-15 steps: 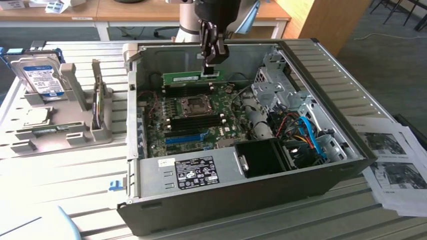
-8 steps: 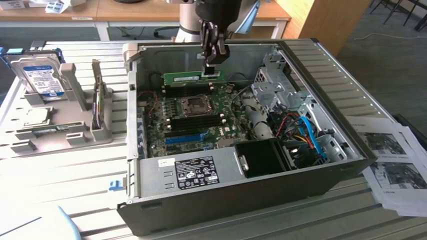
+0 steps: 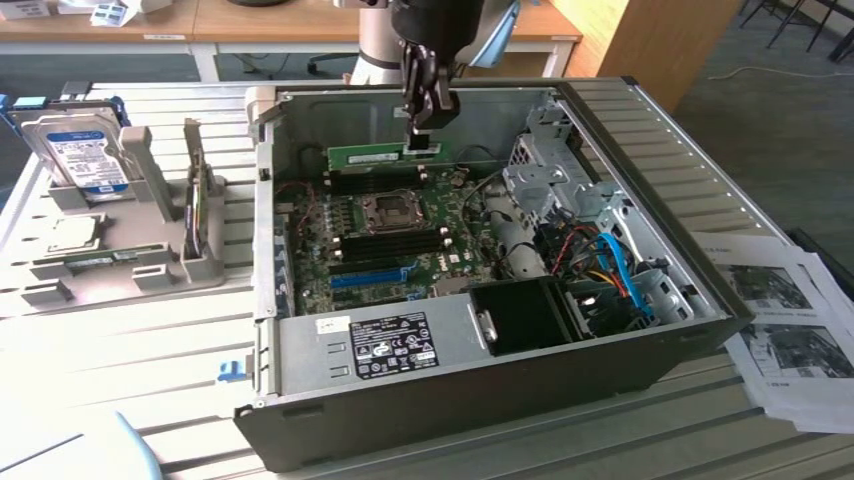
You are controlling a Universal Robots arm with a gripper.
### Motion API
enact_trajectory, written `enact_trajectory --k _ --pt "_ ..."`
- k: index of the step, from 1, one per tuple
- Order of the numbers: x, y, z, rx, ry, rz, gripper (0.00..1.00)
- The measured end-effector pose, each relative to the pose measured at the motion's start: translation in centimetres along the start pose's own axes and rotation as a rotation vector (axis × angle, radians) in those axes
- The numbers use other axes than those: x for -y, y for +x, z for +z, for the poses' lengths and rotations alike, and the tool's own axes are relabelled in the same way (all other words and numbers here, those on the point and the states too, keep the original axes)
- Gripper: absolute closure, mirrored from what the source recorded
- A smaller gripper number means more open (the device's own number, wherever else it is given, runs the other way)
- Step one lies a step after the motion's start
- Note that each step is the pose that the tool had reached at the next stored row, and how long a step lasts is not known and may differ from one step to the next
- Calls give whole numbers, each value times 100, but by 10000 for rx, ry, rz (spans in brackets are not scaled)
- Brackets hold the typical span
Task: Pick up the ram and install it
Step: 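Insert the ram into the slot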
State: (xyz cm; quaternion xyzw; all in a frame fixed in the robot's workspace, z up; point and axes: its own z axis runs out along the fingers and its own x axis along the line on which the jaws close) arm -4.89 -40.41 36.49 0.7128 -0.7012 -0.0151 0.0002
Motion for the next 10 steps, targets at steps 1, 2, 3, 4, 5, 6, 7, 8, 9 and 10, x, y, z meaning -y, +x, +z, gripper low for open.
enact_trajectory --k 1,2,3,4,5,6,7,8,9,10 --pt "0 1 6 -1 0 0 89" --pt "0 1 15 1 0 0 89" --pt "0 1 23 -1 0 0 89" --pt "0 1 31 0 0 0 89" --pt "1 1 40 0 0 0 89" --pt "1 2 48 0 0 0 89" --pt "1 2 56 0 0 0 89" --pt "1 2 65 1 1 0 89" --pt "1 2 74 0 0 0 89" --pt "2 2 84 0 0 0 89"
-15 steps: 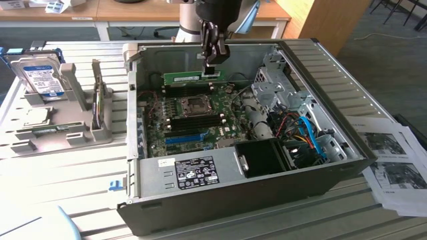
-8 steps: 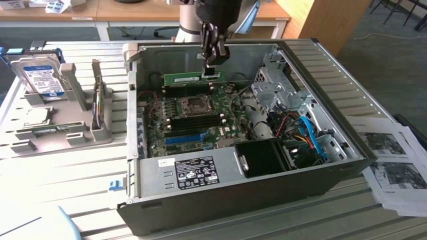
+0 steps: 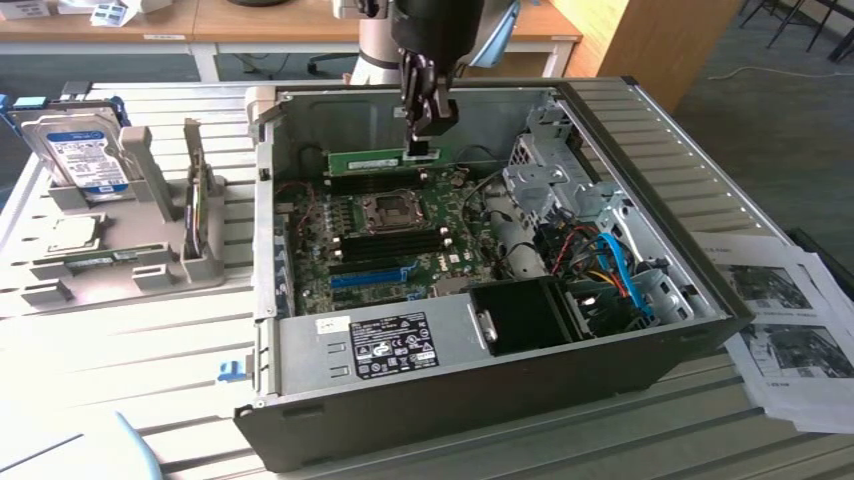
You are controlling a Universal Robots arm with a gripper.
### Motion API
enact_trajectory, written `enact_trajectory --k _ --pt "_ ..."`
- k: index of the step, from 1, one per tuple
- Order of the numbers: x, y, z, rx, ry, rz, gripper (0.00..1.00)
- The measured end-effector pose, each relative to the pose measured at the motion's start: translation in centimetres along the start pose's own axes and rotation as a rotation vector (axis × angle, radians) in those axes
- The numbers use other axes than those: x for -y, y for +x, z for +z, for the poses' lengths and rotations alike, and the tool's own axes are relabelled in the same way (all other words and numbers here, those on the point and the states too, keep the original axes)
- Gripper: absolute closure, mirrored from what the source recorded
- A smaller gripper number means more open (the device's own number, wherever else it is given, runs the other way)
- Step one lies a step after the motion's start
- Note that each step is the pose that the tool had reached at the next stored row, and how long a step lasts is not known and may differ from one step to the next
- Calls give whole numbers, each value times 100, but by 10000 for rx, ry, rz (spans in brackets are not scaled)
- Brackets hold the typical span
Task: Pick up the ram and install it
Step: 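Insert the ram into the slot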
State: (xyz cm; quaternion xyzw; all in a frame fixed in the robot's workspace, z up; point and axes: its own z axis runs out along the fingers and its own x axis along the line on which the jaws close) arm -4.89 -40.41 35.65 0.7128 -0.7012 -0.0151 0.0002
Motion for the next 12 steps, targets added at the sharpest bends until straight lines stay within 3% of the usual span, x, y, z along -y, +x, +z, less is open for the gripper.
enact_trajectory --k 12 --pt "3 3 134 -1 0 0 89"
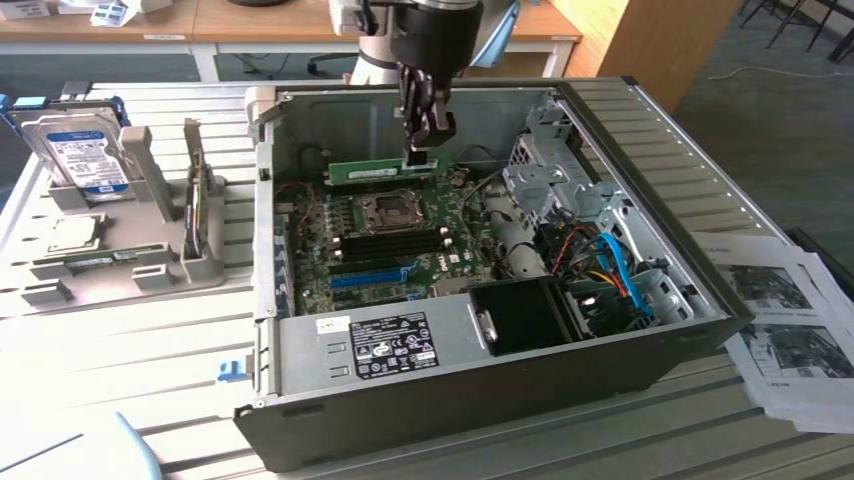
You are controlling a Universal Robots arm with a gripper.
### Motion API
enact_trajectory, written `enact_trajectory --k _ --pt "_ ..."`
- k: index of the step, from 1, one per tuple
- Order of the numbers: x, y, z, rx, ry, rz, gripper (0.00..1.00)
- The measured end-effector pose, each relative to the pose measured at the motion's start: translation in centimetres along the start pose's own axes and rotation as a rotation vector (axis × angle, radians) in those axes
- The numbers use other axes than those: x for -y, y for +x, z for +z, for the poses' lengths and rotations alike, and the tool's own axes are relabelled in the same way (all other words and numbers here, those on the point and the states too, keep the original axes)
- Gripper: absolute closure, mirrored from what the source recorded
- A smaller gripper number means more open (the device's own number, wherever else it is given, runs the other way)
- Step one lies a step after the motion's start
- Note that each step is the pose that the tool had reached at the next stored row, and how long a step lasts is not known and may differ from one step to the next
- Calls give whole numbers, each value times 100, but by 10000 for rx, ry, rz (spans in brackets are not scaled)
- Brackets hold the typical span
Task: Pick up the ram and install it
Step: 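Insert the ram into the slot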
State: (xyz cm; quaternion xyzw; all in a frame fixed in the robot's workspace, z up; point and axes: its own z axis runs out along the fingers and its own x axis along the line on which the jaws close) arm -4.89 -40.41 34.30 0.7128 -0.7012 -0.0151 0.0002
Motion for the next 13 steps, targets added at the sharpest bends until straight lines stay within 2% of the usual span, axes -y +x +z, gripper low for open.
enact_trajectory --k 13 --pt "3 3 138 0 0 0 89"
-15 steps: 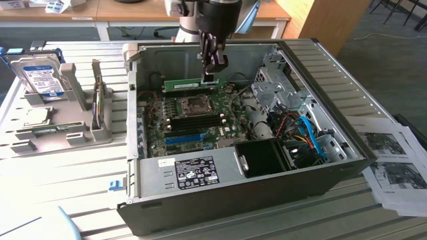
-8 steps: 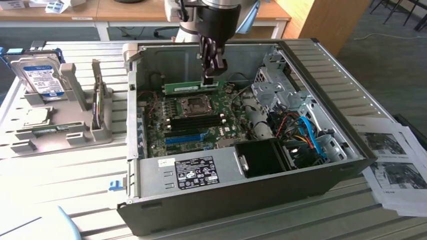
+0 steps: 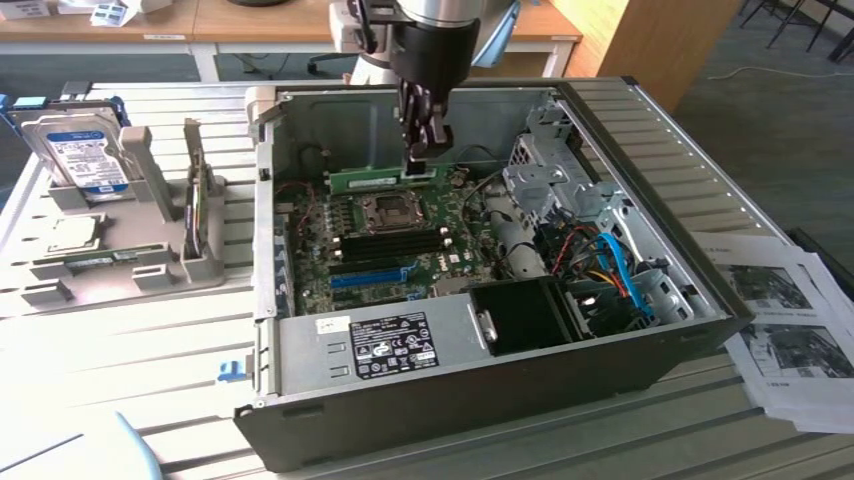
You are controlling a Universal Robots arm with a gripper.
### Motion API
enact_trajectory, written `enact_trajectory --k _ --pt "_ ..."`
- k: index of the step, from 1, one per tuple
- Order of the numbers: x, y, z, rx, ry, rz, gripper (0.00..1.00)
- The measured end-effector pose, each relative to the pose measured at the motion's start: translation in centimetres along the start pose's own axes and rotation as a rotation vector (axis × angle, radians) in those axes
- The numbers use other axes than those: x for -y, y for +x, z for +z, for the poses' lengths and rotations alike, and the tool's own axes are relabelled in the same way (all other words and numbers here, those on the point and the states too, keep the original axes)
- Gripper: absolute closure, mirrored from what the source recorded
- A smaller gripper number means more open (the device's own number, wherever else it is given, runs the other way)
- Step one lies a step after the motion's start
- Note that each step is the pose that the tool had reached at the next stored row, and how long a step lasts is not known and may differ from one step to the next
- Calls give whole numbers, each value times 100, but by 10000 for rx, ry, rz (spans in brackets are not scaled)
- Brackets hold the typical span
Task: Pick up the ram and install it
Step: 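Insert the ram into the slot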
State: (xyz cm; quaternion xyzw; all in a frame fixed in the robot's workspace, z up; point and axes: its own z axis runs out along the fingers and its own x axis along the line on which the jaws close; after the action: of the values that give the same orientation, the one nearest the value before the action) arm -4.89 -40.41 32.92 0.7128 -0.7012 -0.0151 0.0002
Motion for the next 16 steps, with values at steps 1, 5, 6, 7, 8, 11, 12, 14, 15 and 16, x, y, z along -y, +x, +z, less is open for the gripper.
enact_trajectory --k 1,5,6,7,8,11,12,14,15,16 --pt "0 0 10 0 0 0 89" --pt "1 1 44 0 0 0 89" --pt "1 1 52 0 0 0 89" --pt "1 1 61 0 0 0 89" --pt "2 1 70 0 1 0 89" --pt "2 2 94 0 0 0 89" --pt "2 2 102 0 0 0 89" --pt "3 3 118 0 0 0 89" --pt "3 3 126 0 0 0 89" --pt "3 3 133 0 0 0 89"
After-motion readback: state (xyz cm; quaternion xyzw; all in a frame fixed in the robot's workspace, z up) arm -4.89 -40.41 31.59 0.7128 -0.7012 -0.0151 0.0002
